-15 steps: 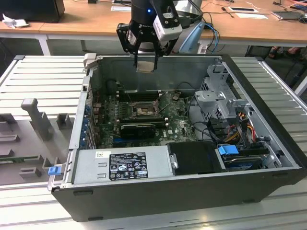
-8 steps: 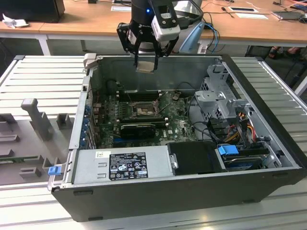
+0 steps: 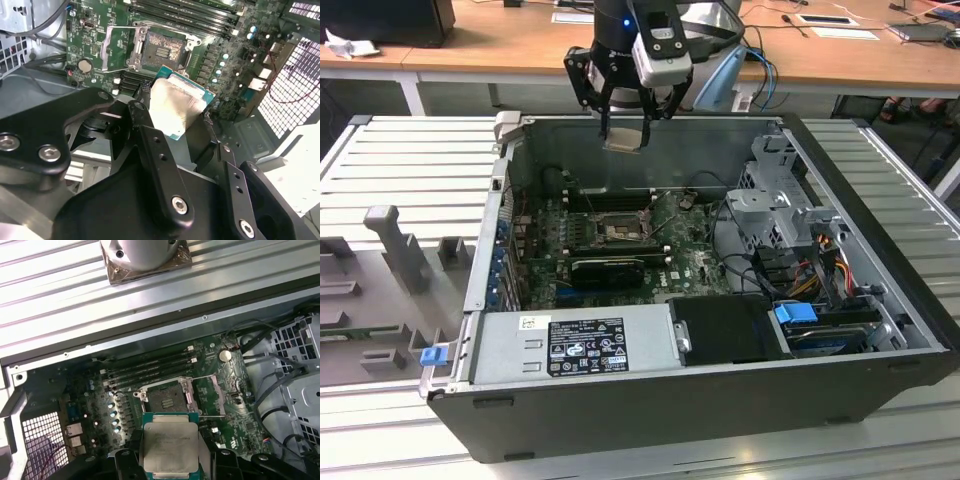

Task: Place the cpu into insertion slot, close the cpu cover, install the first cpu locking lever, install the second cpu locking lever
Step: 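Place the cpu into insertion slot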

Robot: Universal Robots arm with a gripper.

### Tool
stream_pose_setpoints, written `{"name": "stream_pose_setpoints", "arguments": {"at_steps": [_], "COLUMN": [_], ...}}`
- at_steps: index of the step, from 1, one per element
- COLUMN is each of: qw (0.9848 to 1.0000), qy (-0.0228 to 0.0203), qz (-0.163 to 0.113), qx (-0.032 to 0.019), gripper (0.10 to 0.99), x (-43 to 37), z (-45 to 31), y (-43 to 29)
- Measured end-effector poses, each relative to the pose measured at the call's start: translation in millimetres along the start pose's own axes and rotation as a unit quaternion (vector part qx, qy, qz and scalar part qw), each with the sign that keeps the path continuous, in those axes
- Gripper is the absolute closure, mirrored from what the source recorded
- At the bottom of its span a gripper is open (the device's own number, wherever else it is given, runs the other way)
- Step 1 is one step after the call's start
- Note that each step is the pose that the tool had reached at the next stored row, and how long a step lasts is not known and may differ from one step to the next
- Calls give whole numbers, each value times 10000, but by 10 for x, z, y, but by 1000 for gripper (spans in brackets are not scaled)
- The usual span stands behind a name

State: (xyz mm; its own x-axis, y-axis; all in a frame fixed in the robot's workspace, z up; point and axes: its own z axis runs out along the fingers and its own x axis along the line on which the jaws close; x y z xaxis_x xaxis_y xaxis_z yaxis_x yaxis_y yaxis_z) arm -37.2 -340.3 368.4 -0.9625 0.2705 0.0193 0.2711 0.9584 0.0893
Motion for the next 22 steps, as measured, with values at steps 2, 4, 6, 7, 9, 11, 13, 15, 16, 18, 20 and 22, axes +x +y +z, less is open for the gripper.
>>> {"name": "stream_pose_setpoints", "arguments": {"at_steps": [2,4,6,7,9,11,13,15,16,18,20,22], "qw": [10000,9996,9994,9994,9994,9994,9994,9987,9984,9981,9977,9974], "qy": [-9,-25,-30,-31,-31,-31,-31,-47,-52,-57,-62,-67], "qz": [97,283,337,348,350,350,350,501,561,617,674,720], "qx": [-2,-5,-8,-8,-6,-7,-6,-5,-6,-7,-6,-7], "gripper": [557,557,557,557,557,557,557,557,557,557,557,557], "x": [0,0,0,0,0,0,0,0,0,0,-1,-1], "z": [1,3,7,13,17,20,20,22,22,24,24,26], "y": [0,0,0,-1,-2,-2,-3,-3,-3,-2,-3,-3]}}
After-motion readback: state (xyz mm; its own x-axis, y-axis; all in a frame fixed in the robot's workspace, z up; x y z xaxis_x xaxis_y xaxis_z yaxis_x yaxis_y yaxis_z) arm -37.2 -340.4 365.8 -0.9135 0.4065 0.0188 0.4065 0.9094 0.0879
